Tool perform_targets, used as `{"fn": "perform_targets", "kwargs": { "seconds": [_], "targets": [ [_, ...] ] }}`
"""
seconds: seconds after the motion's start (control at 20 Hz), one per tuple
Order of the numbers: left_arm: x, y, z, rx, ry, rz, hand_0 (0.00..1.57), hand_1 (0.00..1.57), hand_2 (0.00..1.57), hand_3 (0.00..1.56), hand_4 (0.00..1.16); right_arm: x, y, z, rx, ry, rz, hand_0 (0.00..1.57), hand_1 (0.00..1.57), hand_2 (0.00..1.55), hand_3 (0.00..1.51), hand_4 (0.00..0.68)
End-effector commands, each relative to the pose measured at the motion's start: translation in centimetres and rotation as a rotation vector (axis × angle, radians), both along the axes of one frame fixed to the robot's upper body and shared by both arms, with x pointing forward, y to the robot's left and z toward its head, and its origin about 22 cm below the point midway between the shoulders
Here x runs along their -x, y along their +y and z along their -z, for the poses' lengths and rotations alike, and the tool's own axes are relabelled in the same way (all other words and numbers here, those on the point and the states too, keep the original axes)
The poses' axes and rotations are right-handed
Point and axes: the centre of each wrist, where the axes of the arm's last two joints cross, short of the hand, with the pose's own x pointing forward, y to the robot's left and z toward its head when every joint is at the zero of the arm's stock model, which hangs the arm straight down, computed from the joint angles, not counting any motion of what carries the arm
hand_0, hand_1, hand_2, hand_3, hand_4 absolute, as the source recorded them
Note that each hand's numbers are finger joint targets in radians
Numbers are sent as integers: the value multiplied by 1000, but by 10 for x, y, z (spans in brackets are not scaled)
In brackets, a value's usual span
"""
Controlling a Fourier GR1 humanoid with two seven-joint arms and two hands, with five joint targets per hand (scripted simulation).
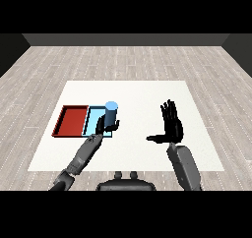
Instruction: Pick the blue can and put it in the blue box
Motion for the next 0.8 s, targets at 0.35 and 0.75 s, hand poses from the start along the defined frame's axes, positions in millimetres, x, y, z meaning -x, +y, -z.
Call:
{"fn": "perform_targets", "kwargs": {
  "seconds": [0.35,0.75],
  "targets": [
    [-17,112,14,-85,218,-261,1571,1571,1571,1502,1090,1,-36,7,4,19,101,0,0,0,0,0],
    [-49,118,6,-248,426,-360,1571,1571,1548,1401,991,1,-42,22,-9,65,118,0,0,0,0,0]
  ]
}}
